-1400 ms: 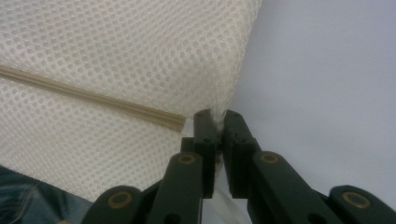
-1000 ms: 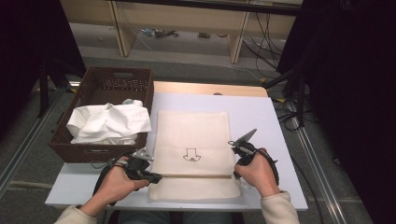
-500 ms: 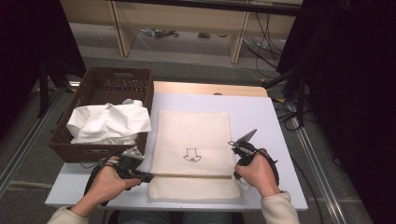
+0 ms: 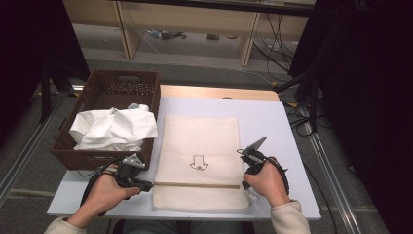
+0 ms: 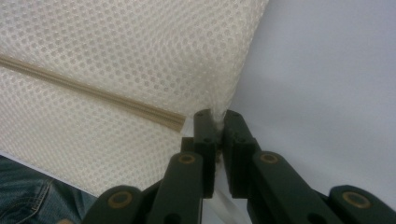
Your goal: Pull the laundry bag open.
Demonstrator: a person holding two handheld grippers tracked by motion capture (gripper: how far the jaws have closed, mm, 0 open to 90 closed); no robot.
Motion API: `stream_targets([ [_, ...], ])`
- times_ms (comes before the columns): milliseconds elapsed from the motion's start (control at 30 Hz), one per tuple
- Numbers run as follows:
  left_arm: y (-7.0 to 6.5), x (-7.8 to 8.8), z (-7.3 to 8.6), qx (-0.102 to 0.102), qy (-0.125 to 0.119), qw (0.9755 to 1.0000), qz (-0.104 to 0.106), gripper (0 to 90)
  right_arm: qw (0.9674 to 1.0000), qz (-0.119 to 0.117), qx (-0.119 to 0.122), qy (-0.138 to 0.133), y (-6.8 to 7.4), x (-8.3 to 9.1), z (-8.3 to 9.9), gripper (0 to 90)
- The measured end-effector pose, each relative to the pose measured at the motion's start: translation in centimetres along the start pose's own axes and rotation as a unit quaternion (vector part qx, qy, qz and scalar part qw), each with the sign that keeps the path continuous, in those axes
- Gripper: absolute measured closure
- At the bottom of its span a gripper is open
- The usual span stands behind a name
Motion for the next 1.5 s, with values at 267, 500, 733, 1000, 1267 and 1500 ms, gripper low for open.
stream_targets([
  [267, 0.2, -0.3, -0.3, 0.006, -0.002, 0.9997, -0.022, 86.8, 0.9987, -0.002, 0.049, -0.01, -0.3, -0.8, -0.2, 85.8],
  [500, 0.4, -0.7, -0.3, -0.004, 0.014, 0.9996, -0.026, 86.8, 0.9999, 0.004, 0.009, 0.011, 0.3, -1.0, 0.2, 85.7],
  [733, -0.1, -1.6, -0.4, -0.008, 0.017, 0.9993, -0.034, 86.5, 0.9995, 0.014, 0.022, 0.016, 0.2, -1.1, 0.4, 85.2],
  [1000, -1.0, -2.4, -0.1, -0.04, 0.017, 0.9985, -0.033, 70.2, 0.9989, 0.03, 0.034, 0.014, 0.6, -0.9, 0.4, 80.1],
  [1267, -2.9, -2.5, -0.6, -0.062, -0.01, 0.9973, -0.039, 57.2, 0.9988, 0.027, 0.037, -0.017, 1.2, 0.3, 0.3, 68.9],
  [1500, -3.2, -2.5, -0.9, -0.085, -0.047, 0.9946, -0.037, 43.9, 0.9958, 0.006, 0.064, -0.065, 2.5, 1.4, -0.5, 60.8],
])
Point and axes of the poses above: each handheld gripper's, and its own axes: x roughly backward along the jaws, z roughly out of its underside, y roughly to its left, the point moved 7 cm from there along -x, roughly forward along the jaws
